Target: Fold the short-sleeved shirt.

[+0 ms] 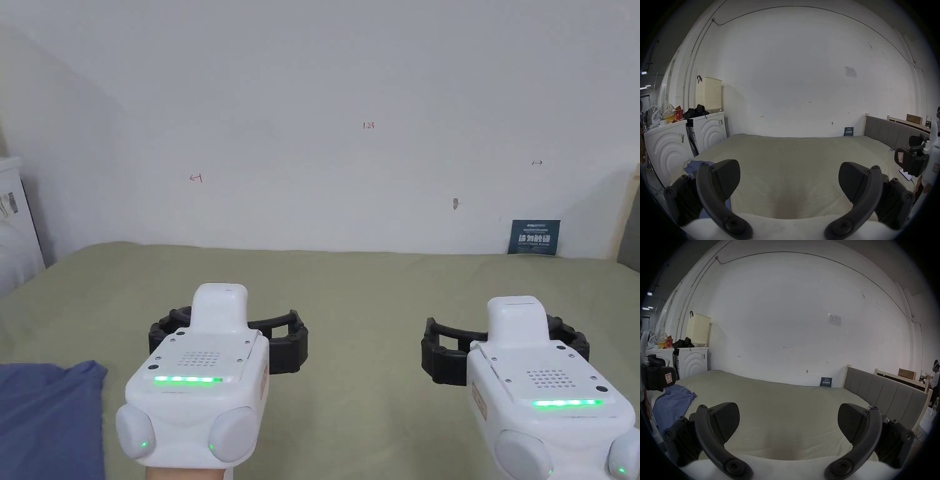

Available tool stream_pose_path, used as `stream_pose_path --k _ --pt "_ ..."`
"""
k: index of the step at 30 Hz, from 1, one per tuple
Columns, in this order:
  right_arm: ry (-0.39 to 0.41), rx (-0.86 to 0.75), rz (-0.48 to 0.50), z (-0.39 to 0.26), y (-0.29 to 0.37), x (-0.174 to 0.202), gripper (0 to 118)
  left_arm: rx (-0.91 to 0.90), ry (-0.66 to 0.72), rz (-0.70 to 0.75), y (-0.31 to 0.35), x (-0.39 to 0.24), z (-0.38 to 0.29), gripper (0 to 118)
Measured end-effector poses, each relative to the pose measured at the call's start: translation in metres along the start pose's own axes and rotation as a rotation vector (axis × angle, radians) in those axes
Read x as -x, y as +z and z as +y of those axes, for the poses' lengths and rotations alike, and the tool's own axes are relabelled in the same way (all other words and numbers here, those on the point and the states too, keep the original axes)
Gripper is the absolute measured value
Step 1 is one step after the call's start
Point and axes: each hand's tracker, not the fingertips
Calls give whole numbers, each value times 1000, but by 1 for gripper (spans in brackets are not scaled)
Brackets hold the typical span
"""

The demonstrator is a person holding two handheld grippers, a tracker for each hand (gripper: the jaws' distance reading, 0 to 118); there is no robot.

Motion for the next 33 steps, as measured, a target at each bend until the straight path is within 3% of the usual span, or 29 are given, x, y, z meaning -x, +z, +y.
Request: stream_pose_path --k 30,32,33 --pt "-5 0 -15 -1 -3 -1 118 4 5 14 -6 6 -3 118" --pt "-5 2 -9 1 -3 -2 114 14 -10 15 -8 6 -3 118" --pt "-3 9 2 2 -2 -3 102 29 -14 -7 -9 6 -2 118"
